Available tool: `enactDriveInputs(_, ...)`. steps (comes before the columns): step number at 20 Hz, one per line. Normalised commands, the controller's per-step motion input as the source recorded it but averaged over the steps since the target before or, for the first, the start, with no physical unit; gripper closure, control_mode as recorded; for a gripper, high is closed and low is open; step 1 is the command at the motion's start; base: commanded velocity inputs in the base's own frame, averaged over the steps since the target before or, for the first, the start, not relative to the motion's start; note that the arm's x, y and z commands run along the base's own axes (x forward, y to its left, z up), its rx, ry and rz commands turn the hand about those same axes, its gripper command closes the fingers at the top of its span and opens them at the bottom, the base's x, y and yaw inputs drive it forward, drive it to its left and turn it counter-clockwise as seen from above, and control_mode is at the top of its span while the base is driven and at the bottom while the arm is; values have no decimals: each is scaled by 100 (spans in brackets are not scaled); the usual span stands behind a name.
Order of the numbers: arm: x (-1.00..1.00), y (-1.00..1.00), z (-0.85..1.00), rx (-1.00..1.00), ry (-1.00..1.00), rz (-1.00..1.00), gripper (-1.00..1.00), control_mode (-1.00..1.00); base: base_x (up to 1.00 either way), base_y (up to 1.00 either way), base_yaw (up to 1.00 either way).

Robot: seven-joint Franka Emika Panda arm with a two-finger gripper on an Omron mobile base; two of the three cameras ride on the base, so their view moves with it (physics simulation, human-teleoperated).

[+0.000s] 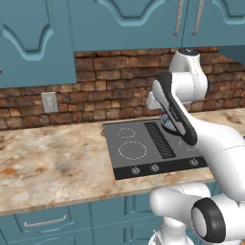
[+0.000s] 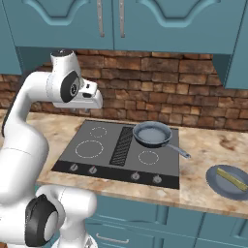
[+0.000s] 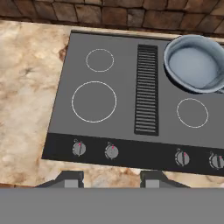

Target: Pick up the butter stick and place it in the pan. Then turn on the burner for the pan.

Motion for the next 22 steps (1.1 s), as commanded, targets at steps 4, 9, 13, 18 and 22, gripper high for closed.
enactDriveInputs(4, -6, -24, -16, 0, -2, -9, -100, -100, 0, 0, 0)
enactDriveInputs(9, -10, -69, -34, 0, -11, -21, -100, -100, 0, 0, 0)
enactDriveInputs(13, -6, -83, -22, 1, -4, -32, -100, -100, 0, 0, 0)
enactDriveInputs(18, 0, -95, -11, 5, 0, -38, -100, -100, 0, 0, 0)
enactDriveInputs(22, 0, -100, -5, 10, 0, -39, -100, -100, 0, 0, 0)
